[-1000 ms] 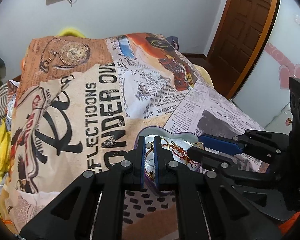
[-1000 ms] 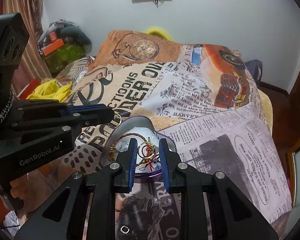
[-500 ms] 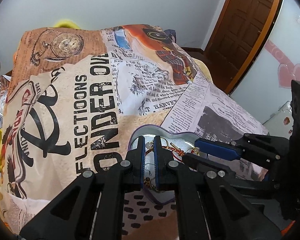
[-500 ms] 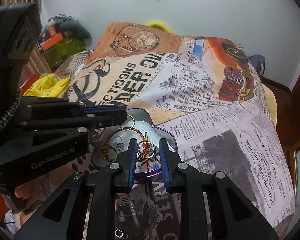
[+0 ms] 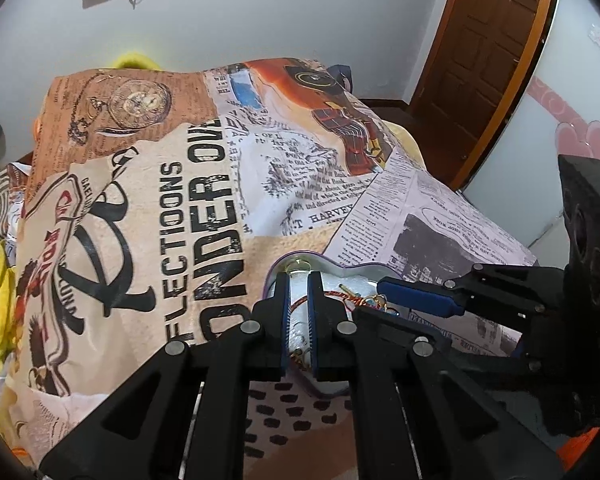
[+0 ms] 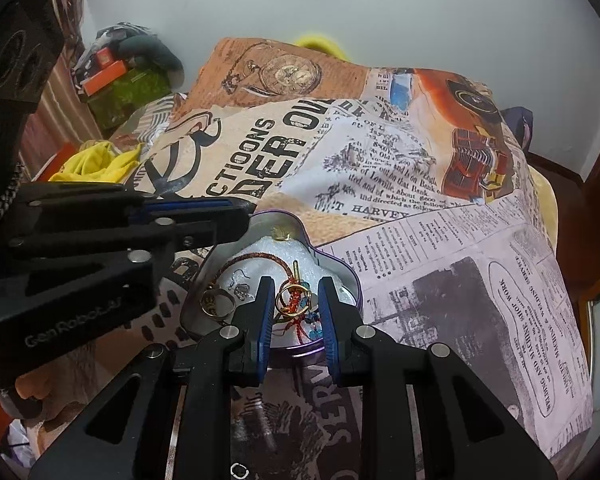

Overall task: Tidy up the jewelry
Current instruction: 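Lower the hoop into the tin with the right tool while the left tool releases its earring there, then withdraw both tools from the tin toward the remaining silver pieces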

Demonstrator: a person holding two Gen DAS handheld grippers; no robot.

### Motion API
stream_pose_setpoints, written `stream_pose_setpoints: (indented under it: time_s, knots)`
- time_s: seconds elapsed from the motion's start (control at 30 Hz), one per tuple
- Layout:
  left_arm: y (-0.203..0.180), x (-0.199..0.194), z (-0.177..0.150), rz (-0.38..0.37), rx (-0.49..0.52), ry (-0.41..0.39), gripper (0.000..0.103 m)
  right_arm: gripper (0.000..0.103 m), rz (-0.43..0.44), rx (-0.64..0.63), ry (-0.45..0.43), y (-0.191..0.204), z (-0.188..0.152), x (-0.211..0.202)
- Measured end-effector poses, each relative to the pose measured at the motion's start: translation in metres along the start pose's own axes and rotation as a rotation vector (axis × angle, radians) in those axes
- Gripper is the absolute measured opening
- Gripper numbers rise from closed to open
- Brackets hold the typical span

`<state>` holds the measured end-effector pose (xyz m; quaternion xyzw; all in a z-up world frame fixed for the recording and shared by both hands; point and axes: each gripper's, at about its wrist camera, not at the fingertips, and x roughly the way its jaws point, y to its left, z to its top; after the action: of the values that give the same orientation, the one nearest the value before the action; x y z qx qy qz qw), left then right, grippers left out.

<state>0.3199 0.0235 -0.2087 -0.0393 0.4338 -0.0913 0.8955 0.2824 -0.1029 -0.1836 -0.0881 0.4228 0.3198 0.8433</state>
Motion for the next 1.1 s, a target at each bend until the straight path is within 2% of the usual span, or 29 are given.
stream_pose_setpoints:
  time_s: [0.3, 0.4, 0.63, 0.73, 0.8, 0.87, 0.97, 1.1]
  knots:
    - [0.004, -0.014, -0.008, 0.02, -0.006, -0.002, 0.006, 0.022, -0.005, -0.005, 0.031, 0.005, 0.001, -0.002]
    - [0.001, -0.022, -0.01, 0.03, 0.003, -0.009, 0.006, 0.025, -0.022, -0.012, 0.019, 0.008, 0.0, -0.009]
    - [-0.007, -0.048, -0.016, 0.046, 0.017, -0.035, 0.009, 0.025, -0.042, -0.006, -0.027, 0.011, 0.001, -0.038]
    - [-0.009, -0.06, -0.019, 0.05, 0.017, -0.045, 0.014, 0.026, -0.054, -0.009, -0.05, 0.014, 0.0, -0.052]
    - [-0.012, -0.069, -0.022, 0.057, 0.016, -0.057, 0.023, 0.026, -0.061, -0.012, -0.061, 0.016, -0.001, -0.059]
    - [-0.014, -0.078, -0.025, 0.06, 0.018, -0.068, 0.027, 0.028, -0.073, -0.016, -0.075, 0.018, -0.004, -0.069]
    - [-0.018, -0.087, -0.029, 0.064, 0.025, -0.076, 0.028, 0.034, -0.089, -0.021, -0.095, 0.021, -0.009, -0.082]
    - [-0.025, -0.099, -0.039, 0.075, 0.04, -0.078, 0.037, 0.036, -0.091, -0.017, -0.095, 0.022, -0.018, -0.092]
